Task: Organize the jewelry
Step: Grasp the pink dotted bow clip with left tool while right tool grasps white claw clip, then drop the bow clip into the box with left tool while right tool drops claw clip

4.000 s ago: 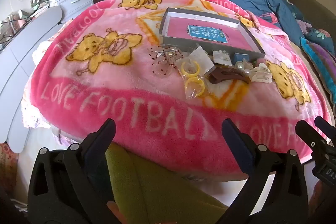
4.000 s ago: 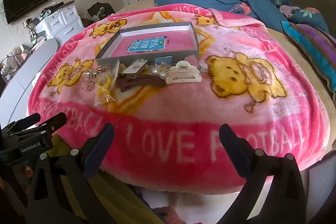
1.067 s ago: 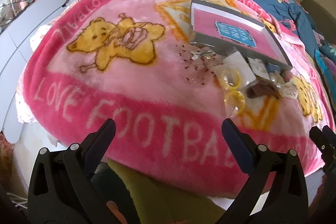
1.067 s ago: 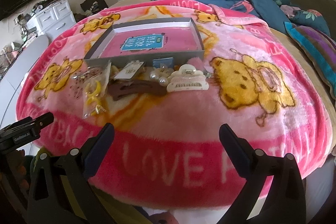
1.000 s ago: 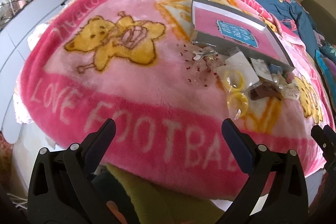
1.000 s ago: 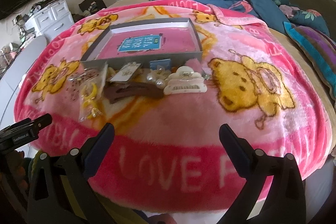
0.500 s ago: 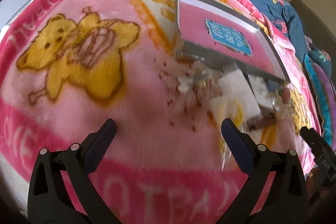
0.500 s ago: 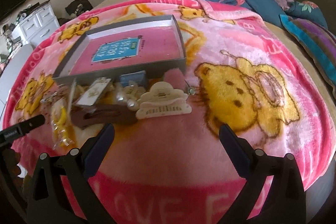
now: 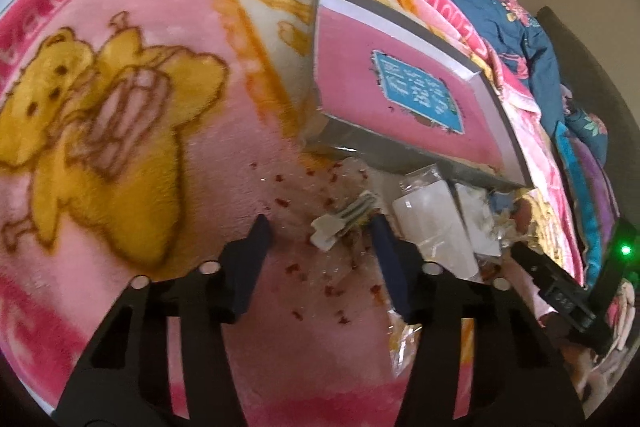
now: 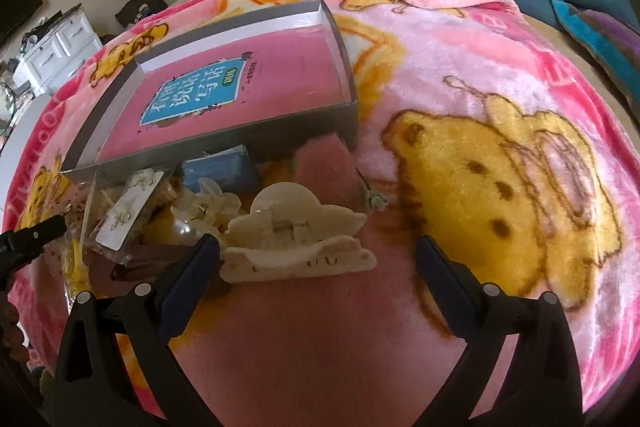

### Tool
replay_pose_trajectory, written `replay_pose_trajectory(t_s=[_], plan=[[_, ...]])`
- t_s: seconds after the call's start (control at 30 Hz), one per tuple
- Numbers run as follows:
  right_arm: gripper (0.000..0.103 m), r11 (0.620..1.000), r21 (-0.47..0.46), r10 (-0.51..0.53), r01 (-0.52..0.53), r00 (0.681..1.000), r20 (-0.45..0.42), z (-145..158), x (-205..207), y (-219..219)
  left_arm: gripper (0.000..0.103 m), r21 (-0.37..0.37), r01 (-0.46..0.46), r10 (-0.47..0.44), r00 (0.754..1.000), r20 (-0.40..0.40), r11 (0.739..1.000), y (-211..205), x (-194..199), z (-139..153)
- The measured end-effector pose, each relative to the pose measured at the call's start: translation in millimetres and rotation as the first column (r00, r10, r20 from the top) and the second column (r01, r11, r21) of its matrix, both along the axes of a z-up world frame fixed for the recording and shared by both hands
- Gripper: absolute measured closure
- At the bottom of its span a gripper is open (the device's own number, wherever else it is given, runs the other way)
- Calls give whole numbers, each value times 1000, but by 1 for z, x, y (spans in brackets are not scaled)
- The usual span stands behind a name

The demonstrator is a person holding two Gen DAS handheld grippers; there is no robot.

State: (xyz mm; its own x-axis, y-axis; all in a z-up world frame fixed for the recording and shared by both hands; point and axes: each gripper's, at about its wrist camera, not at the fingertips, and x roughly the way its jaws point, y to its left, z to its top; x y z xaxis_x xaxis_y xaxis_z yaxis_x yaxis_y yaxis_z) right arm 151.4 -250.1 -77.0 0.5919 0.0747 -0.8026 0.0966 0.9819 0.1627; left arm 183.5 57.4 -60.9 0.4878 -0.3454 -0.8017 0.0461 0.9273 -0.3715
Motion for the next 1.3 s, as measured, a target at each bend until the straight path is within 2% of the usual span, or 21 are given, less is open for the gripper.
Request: replay_pose_trajectory(t_s=[0.1,0.2,0.3,0.47,0.7,0.87,1.07,1.3], plan=[[29,999,19,26,-27,1000,15,-1,0,-2,76,-12,21,-20,1000,6,1000,-5,3,-1],[30,999,26,37,-38,999,18,-1,-2,-4,83,-21,38,-37,999,13,999,-9,5,-2],[30,999,21,49,-50,998,32,1,-5,-4,86,-19,54,-53,998,27,998,-12,4,1],[34,999,35,32,-34,998,54,10,-19,-11,87,-20,63,-62,997,50,998,-8,0,10],[34,999,40,9,-12,997,77,24,-32,-23,87,10,58,-58,991,124,998,4,-6,39],[34,998,56,14,-22,992,129,43,-37,-23,87,36,51,-57,985,163,998,8,-4,57],[34,996,61,56,-67,983,175,65,-19,-12,87,54,61,-70,979,193,997,1,8,71],[34,992,46,110,-121,975,195,76,26,4,87,67,68,-82,971,226,995,-18,31,81]])
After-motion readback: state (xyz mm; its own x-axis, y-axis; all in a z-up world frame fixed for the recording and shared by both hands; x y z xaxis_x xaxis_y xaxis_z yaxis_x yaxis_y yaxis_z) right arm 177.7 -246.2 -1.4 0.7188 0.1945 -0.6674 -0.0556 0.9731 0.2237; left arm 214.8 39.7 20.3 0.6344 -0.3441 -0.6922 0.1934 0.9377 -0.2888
